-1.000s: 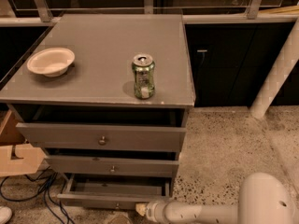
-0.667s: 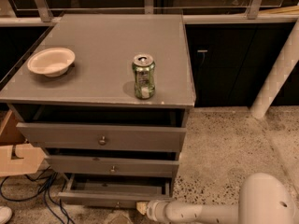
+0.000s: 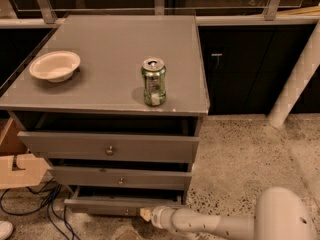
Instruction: Close bottom drawer
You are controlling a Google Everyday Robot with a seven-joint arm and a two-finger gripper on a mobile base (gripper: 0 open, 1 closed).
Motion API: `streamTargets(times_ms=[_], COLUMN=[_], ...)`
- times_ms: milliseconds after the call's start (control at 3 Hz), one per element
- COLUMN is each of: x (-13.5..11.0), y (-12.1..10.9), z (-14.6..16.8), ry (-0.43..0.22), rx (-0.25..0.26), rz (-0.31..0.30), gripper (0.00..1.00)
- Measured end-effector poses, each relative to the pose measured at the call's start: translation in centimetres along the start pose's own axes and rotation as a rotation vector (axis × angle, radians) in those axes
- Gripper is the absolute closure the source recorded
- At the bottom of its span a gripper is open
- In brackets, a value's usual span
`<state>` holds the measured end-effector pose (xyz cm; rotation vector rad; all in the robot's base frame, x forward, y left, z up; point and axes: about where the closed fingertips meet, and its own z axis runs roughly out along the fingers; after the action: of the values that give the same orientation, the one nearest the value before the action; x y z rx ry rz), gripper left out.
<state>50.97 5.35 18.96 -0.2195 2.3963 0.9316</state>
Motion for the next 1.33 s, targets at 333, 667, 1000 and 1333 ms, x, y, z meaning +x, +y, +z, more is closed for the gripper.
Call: streamTargets(times_ms=[333, 667, 1000, 1333], x=[0.0, 0.5, 0.7, -1.8], y=[0.0, -0.3, -2.0, -5.6], z=[0.0, 0.1, 0.5, 1.5], ry=[0.000, 0.011, 0.011, -0.023], rx=[0.000, 0.005, 0.050, 0.111], rz=[0.000, 0.009, 0.023, 0.011], gripper=[1.00, 1.00, 1.00, 1.00])
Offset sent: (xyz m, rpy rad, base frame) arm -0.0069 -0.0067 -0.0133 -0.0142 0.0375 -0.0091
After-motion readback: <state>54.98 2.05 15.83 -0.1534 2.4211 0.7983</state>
